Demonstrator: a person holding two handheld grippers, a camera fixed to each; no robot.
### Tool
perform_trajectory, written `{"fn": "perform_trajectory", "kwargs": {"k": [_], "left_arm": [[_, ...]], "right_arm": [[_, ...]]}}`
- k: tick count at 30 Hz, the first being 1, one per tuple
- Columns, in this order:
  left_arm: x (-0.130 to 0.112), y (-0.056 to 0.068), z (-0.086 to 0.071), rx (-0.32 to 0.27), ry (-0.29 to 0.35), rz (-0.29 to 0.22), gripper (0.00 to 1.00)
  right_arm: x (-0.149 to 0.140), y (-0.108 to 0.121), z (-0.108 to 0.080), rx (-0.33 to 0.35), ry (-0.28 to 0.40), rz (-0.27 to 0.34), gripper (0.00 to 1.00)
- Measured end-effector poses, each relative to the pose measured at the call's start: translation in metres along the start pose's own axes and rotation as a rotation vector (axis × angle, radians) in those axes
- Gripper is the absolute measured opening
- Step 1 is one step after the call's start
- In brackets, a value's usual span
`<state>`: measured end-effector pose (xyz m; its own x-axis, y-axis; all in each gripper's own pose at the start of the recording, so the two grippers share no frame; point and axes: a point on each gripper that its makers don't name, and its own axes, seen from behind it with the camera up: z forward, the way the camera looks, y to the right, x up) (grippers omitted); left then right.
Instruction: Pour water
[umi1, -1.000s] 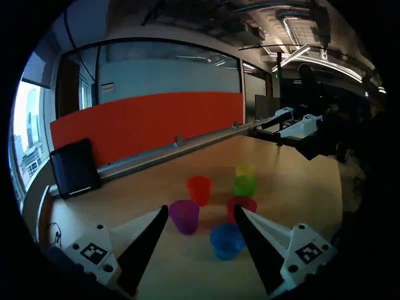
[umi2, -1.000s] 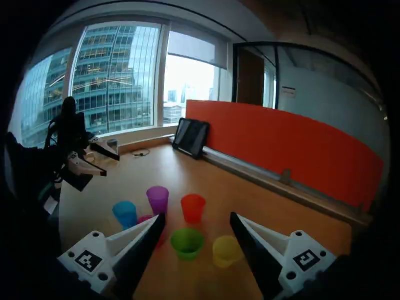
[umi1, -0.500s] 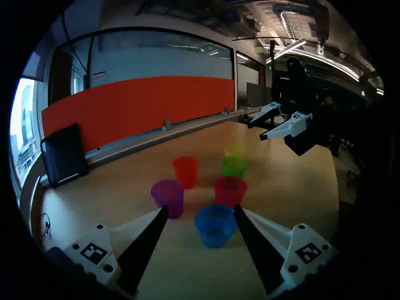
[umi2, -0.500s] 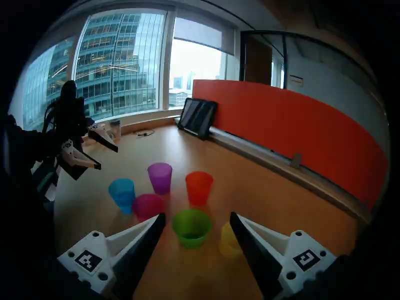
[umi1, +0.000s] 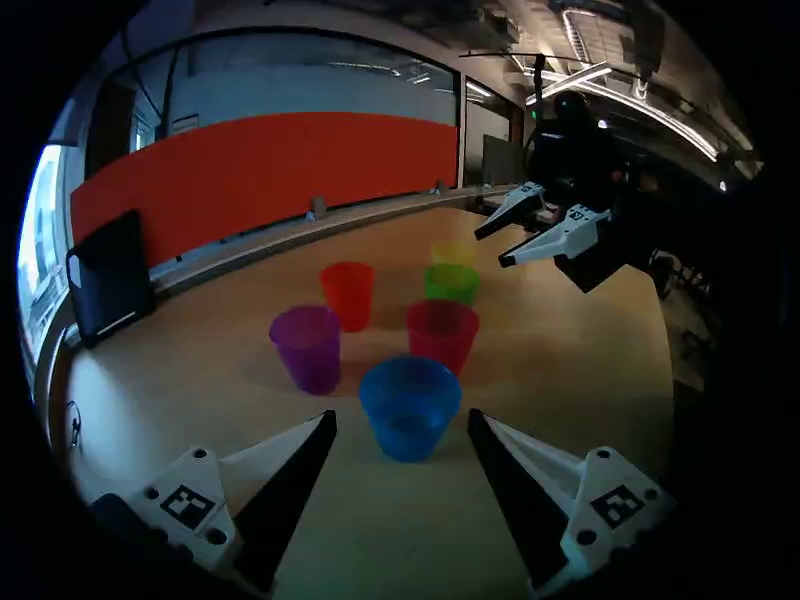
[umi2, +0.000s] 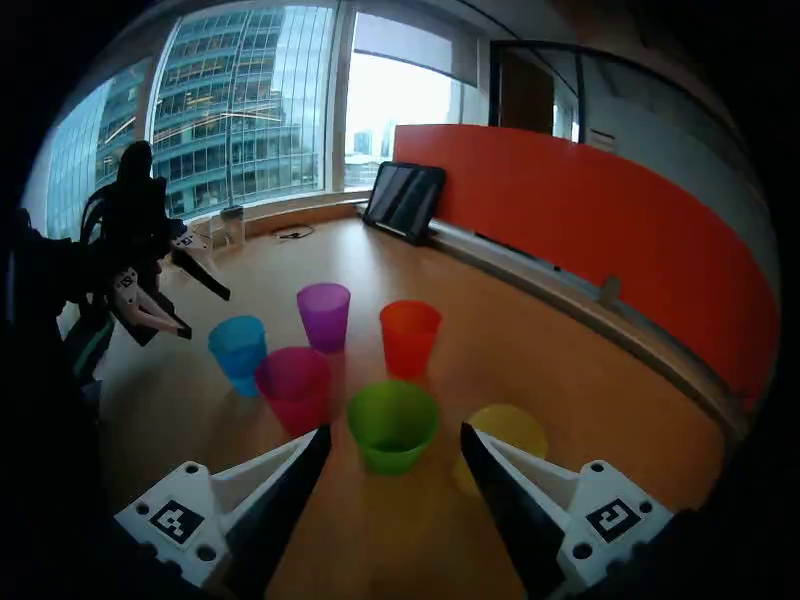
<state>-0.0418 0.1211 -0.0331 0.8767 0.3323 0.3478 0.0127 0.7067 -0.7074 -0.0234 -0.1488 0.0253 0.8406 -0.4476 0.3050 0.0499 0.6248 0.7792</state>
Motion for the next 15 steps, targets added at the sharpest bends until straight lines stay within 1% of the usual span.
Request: {"fn": "perform_trajectory", "kwargs": {"k": [6, 9, 15], "left_arm": [[-0.012, 0.003, 0.007, -0.013, -0.039, 0.004, 0.98], [-0.016, 0.001, 0.012, -0.011, -0.059, 0.0, 0.98], [-0.021, -0.001, 0.021, -0.019, -0.08, -0.003, 0.98]], "right_arm": [[-0.014, 0.0, 0.008, 0.003, -0.031, -0.008, 1.0], [-0.018, 0.0, 0.012, 0.004, -0.043, -0.006, 1.0], [-0.025, 0.001, 0.02, 0.009, -0.06, 0.003, 1.0]]}}
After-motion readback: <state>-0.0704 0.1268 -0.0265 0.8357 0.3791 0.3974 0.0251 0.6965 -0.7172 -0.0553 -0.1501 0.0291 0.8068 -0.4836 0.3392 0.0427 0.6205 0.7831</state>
